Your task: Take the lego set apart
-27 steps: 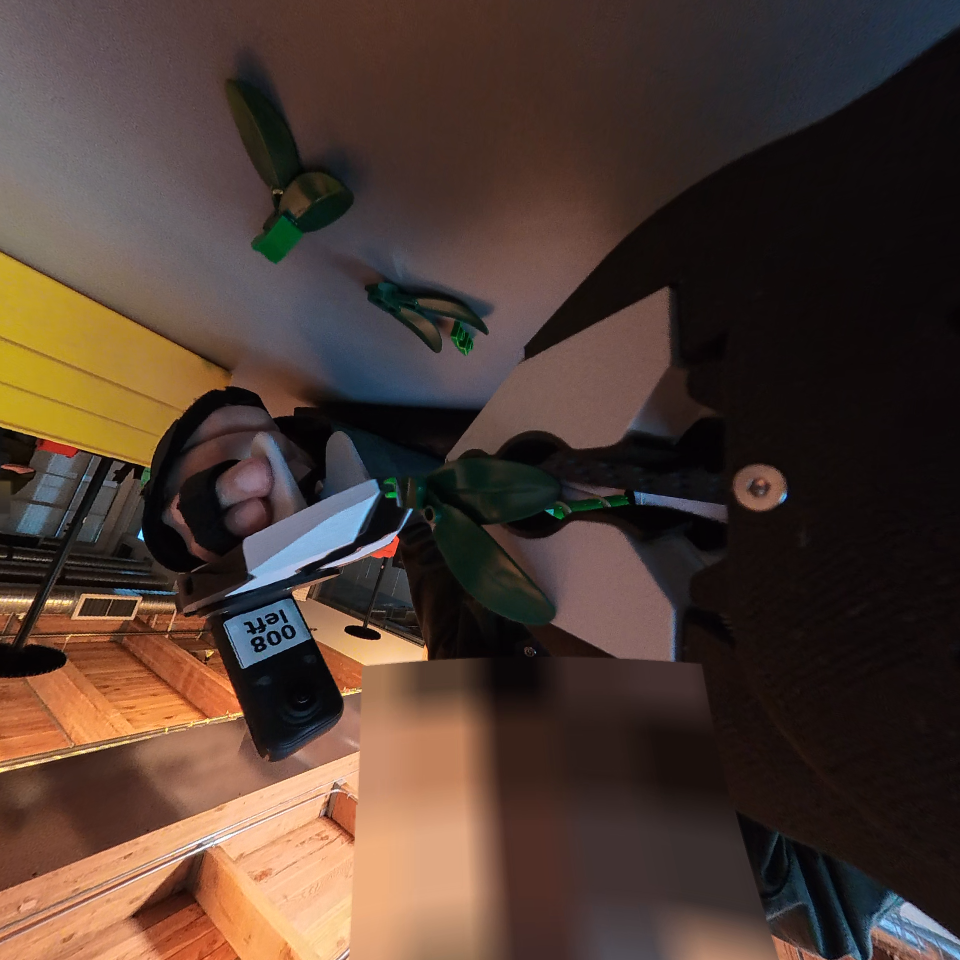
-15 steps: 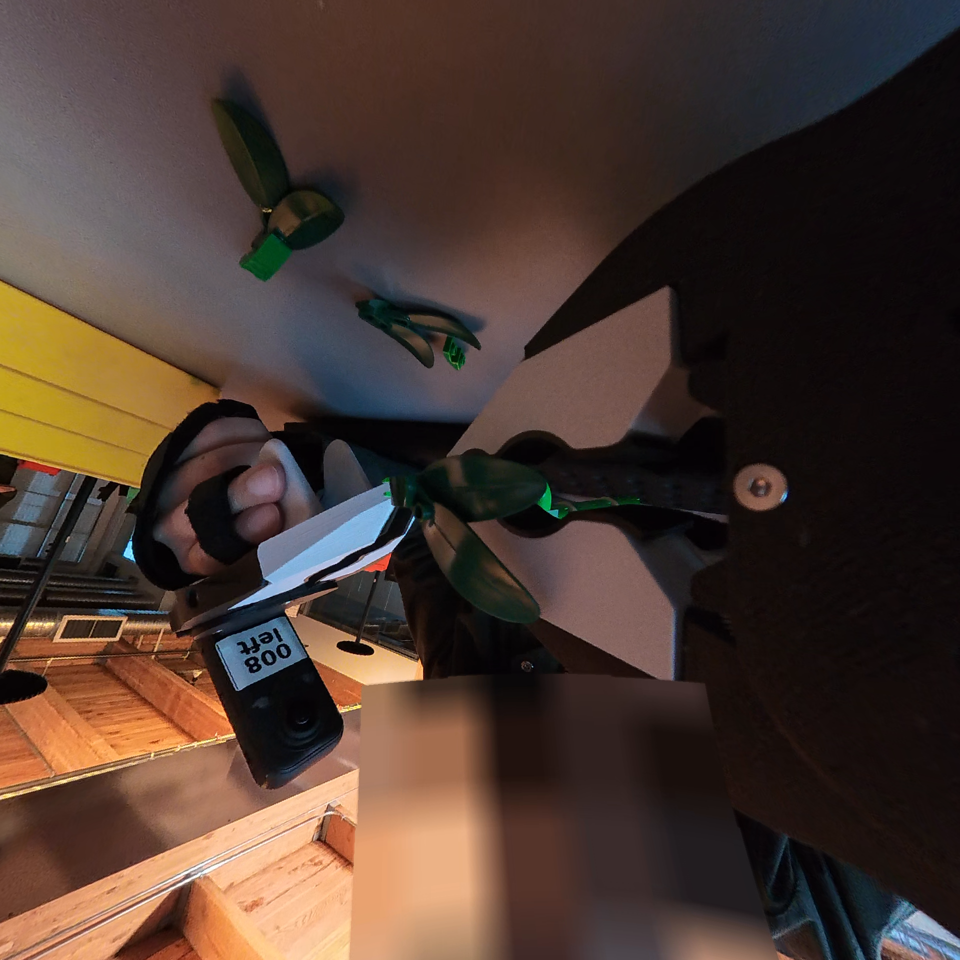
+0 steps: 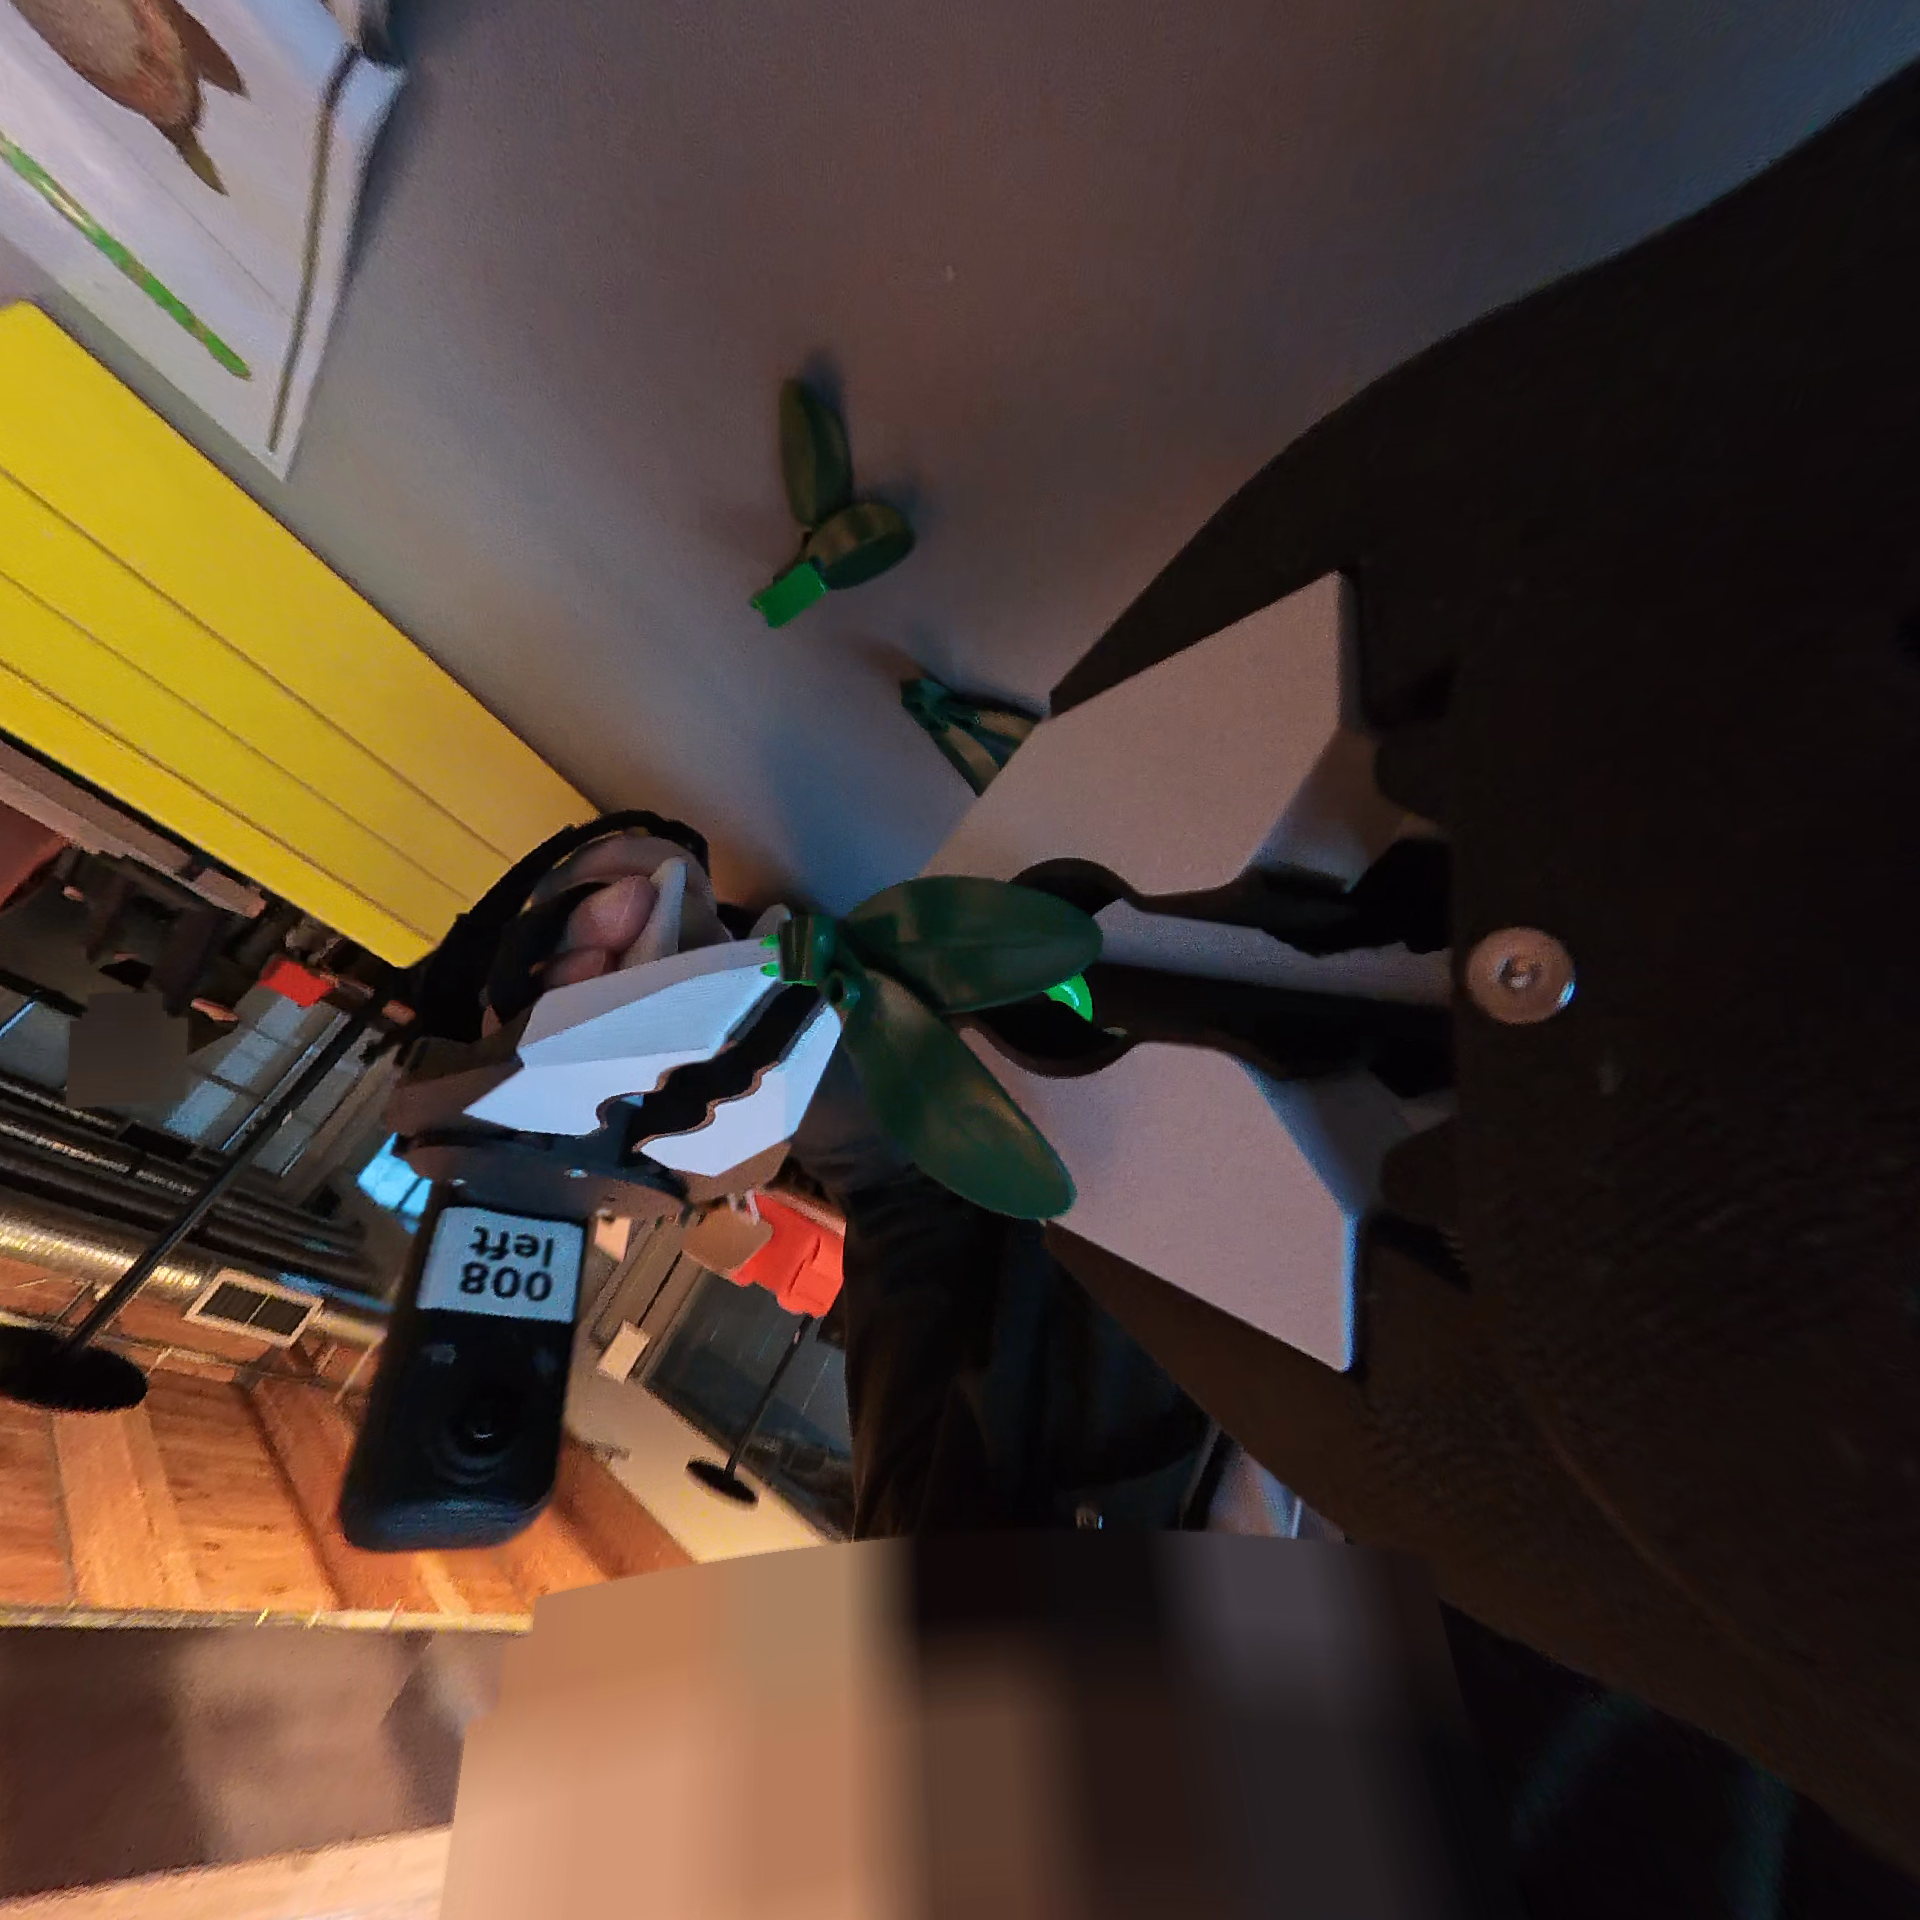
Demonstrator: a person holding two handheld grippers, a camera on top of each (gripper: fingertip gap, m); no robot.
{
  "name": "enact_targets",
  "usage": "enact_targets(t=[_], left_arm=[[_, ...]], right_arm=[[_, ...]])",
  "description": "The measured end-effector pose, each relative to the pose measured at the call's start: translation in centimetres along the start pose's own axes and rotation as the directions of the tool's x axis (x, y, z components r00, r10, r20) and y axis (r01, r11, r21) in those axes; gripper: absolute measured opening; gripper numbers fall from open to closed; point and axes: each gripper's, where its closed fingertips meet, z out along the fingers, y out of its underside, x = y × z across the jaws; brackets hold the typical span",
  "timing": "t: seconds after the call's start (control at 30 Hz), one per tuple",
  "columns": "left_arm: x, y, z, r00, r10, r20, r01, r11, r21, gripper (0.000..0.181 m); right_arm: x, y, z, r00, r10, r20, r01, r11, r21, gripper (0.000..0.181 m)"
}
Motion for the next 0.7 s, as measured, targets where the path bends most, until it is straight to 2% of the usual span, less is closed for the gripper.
enact_targets(t=[0.2, 0.33, 0.5, 0.6, 0.67, 0.7], left_arm=[[-0.7, -0.3, -0.1, 0.994, -0.112, -0.016, 0.112, 0.992, 0.057, 0.005], [-0.8, -0.1, 0.1, 0.996, -0.090, 0.017, 0.089, 0.995, 0.050, 0.005], [-1.2, 0.1, 0.2, 0.995, -0.089, 0.048, 0.087, 0.995, 0.040, 0.005], [-1.2, -0.4, -0.3, 0.993, 0.039, 0.108, -0.045, 0.998, 0.045, 0.005], [-1.4, -0.9, -0.5, 0.991, 0.040, 0.124, -0.048, 0.997, 0.062, 0.004], [-1.5, -0.8, -0.5, 0.990, 0.043, 0.131, -0.051, 0.997, 0.053, 0.004]], right_arm=[[0.1, -0.7, 0.0, 0.990, -0.121, -0.077, 0.124, 0.992, 0.034, 0.006], [0.4, -0.7, -0.1, 0.989, -0.116, -0.096, 0.120, 0.992, 0.040, 0.006], [1.0, -1.0, -0.1, 0.960, -0.207, -0.189, 0.216, 0.976, 0.030, 0.006], [0.0, -1.9, -0.2, 0.976, -0.189, -0.110, 0.201, 0.973, 0.112, 0.006], [-0.8, -2.8, -0.4, 0.988, -0.151, -0.038, 0.155, 0.970, 0.185, 0.007], [-0.6, -2.9, -0.4, 0.988, -0.147, -0.046, 0.153, 0.970, 0.189, 0.007]])
